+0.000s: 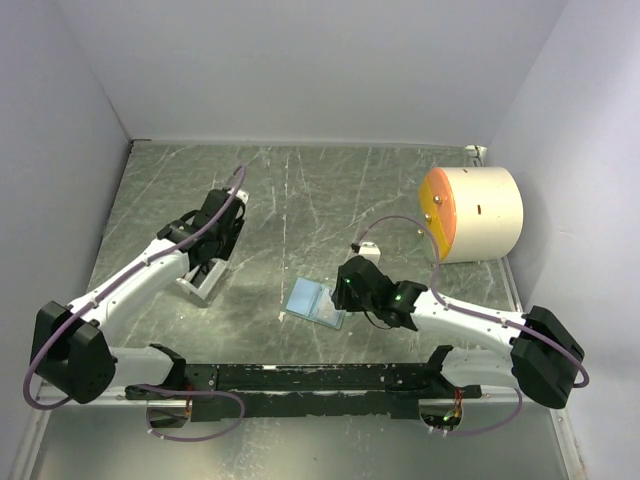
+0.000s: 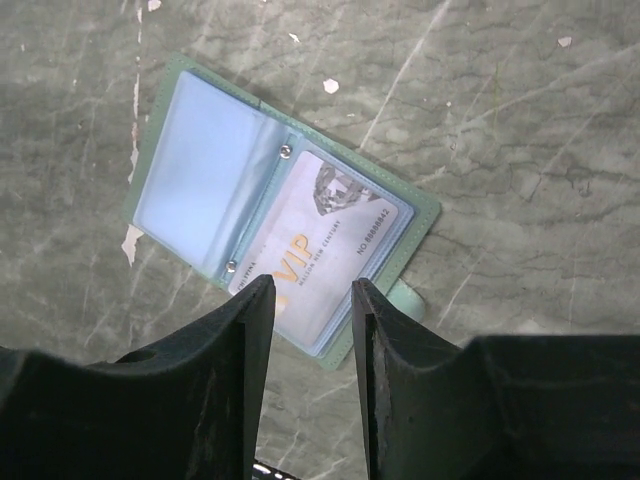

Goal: Put the credit cards into the card holder
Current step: Pick up the credit card from the storage box.

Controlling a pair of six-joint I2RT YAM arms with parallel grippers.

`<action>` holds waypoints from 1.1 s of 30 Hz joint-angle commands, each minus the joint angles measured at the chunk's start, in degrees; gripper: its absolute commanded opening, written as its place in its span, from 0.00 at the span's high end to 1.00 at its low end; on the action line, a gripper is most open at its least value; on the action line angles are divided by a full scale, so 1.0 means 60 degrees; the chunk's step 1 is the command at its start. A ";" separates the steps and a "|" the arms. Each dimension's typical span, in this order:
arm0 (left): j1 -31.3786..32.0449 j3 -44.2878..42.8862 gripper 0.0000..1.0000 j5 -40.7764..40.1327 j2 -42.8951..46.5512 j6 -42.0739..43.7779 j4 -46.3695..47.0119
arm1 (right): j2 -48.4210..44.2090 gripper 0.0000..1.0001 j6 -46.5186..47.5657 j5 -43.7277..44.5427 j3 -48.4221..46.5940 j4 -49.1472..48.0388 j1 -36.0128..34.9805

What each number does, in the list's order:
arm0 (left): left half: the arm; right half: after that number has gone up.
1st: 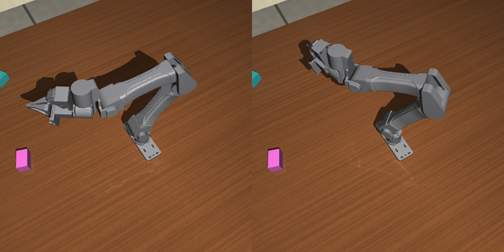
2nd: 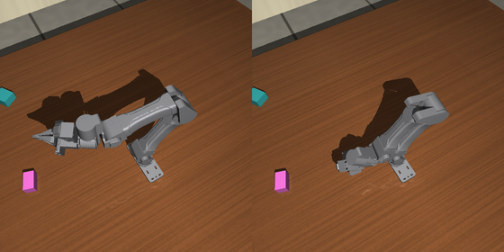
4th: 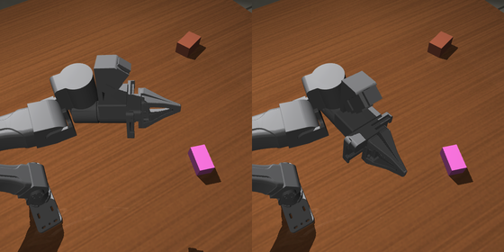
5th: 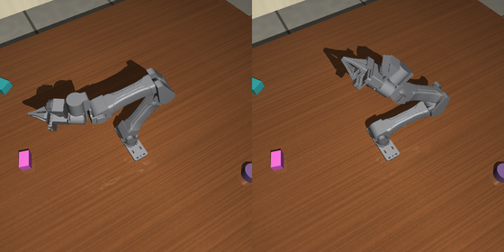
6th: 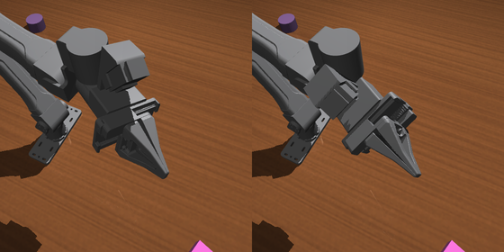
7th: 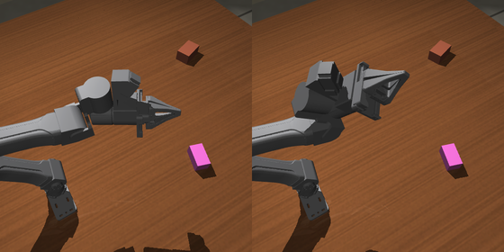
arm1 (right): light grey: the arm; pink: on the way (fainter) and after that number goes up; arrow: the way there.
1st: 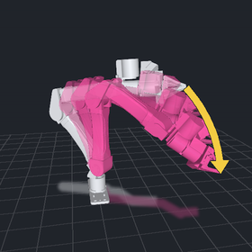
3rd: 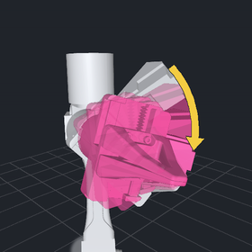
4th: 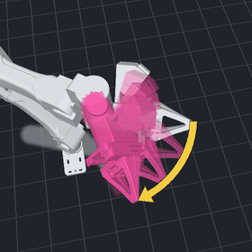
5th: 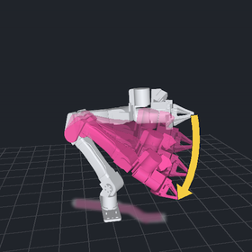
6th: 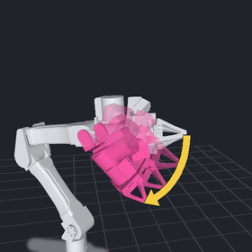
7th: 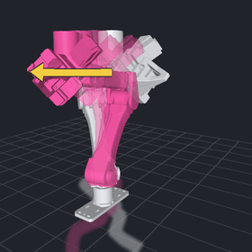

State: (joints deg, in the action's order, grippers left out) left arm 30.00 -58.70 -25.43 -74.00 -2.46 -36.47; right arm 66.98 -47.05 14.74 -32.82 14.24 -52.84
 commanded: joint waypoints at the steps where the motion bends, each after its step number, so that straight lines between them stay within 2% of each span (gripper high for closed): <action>1: -0.0443 0.0889 0.41 -0.0780 0.0369 0.1269 0.0749 | 0.0005 0.63 0.0425 0.0078 -0.0421 0.0032 -0.0008; 12: -0.1290 0.3123 0.40 -0.0221 0.1057 0.3143 0.2715 | -0.0044 0.62 0.0647 -0.0012 -0.0435 0.0057 0.0001; 18: -0.1512 0.3393 0.38 0.0065 0.0751 0.3737 0.3240 | -0.0180 0.62 0.0546 0.0033 -0.0310 0.0005 -0.0001; 23: -0.1797 0.3549 0.34 0.0806 0.0847 0.4034 0.3459 | -0.0233 0.62 0.0398 -0.0051 -0.0163 -0.0127 0.0014; 33: -0.2030 0.3849 0.31 0.0964 0.0330 0.4478 0.3795 | -0.0291 0.62 0.0381 -0.0012 -0.0220 -0.0118 0.0013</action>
State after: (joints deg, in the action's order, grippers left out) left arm 18.31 -36.07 -21.32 -70.91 22.68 -16.05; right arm 66.57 -44.31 14.33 -34.33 14.41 -52.84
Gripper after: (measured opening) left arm 0.685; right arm 0.376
